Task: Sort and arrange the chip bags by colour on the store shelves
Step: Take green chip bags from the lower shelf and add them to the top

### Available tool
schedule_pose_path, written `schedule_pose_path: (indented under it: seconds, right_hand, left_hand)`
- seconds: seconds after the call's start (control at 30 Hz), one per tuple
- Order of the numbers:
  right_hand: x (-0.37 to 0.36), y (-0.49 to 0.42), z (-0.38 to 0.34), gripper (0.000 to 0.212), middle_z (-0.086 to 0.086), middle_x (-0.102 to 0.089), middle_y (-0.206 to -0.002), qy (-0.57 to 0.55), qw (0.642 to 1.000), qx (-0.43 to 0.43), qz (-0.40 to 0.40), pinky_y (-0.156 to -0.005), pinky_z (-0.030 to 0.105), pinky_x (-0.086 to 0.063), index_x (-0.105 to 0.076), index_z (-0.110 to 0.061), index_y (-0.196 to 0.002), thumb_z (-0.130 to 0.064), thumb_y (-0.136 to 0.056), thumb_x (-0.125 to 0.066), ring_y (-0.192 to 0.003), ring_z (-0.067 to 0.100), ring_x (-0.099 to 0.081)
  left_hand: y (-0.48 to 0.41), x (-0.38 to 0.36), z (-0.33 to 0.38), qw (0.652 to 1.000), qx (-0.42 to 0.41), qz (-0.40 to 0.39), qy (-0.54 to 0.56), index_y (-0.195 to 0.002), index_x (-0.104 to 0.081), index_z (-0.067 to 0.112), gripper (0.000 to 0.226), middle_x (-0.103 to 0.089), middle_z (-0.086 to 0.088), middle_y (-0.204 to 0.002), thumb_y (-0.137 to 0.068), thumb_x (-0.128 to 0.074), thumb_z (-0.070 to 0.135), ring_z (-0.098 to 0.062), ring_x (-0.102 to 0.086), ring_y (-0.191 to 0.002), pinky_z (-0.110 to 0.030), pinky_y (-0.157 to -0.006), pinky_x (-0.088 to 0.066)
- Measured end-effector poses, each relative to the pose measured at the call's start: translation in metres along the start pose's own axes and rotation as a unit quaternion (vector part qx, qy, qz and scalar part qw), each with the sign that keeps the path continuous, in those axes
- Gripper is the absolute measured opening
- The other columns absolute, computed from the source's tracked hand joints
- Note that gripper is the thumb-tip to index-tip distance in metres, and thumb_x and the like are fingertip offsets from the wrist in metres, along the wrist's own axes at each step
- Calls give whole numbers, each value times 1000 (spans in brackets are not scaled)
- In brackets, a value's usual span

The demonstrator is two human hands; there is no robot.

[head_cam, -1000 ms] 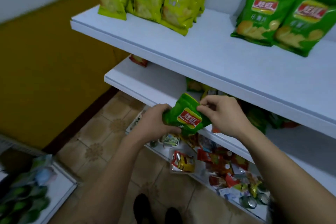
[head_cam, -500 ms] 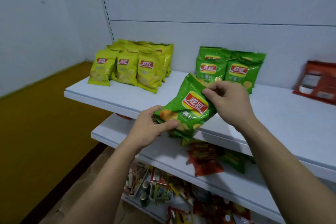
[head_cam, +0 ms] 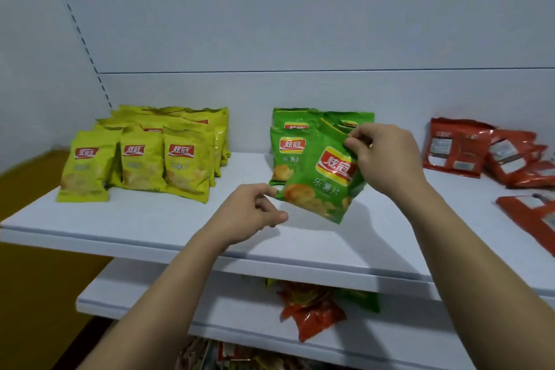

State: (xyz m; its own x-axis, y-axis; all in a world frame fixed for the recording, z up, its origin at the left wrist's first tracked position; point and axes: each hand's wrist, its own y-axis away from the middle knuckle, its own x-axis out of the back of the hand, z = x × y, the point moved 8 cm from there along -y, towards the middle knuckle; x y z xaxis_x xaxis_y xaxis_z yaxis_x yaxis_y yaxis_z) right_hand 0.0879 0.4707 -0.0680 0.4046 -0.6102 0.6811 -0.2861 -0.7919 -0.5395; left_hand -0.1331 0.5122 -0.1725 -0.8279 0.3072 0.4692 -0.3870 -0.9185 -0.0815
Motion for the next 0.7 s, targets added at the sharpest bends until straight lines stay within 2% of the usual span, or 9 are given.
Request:
schedule_pose_path:
  seconds: [0.1, 0.2, 0.3, 0.4, 0.5, 0.7]
  right_hand:
    - [-4, -18, -1, 13, 2, -69, -91, 69, 998, -4, -15, -66, 29, -34, -70, -25, -90, -32, -92, -60, -84, 24, -56]
    - [-27, -36, -15, 15, 2, -68, -96, 126, 990, 7, -56, -66, 29, -34, -70, -25, -95, -33, -93, -57, -90, 25, -56]
    - [-58, -53, -33, 14, 0, -68, -100, 165, 981, 22, -96, -68, 29, -36, -69, -25, -97, -31, -94, -56, -95, 25, -58]
    - [-92, -69, -44, 13, -3, -68, -100, 202, 969, 26, -138, -67, 30, -38, -67, -24, -100, -24, -94, -55, -88, 21, -55]
    - [-119, -79, -47, 14, -1, -68, -100, 224, 962, 19, -154, -66, 30, -40, -68, -25, -102, -24, -95, -55, -83, 20, -54]
    - [-140, -93, -45, 18, 2, -70, -100, 208, 968, 8, -139, -73, 34, -51, -69, -23, -101, -27, -95, -52, -90, 25, -61]
  left_hand:
    - [-23, 12, -13, 1000, 4, 13, -22, -110, -64, 21, 36, -73, 3, -86, -77, -79, 21, -3, -62, -62, -26, -65, -50]
    - [-45, 24, -16, 996, -11, 34, -78, -109, -63, 26, 38, -66, 8, -98, -76, -78, 38, -6, -61, -69, -29, -73, -51]
    - [-66, 28, -18, 990, -29, 40, -129, -113, -56, 27, 49, -59, 9, -106, -74, -76, 49, -10, -62, -85, -31, -80, -50]
    - [-84, 28, -27, 984, -28, 47, -170, -121, -50, 23, 67, -57, 7, -117, -69, -75, 58, -16, -58, -102, -37, -86, -49]
    - [-95, 23, -40, 979, -13, 52, -196, -122, -44, 25, 72, -56, 6, -123, -67, -74, 60, -17, -56, -110, -37, -87, -48]
    - [-118, 11, -48, 976, 11, 51, -211, -113, -45, 23, 69, -62, 2, -115, -65, -74, 64, -22, -60, -102, -34, -77, -49]
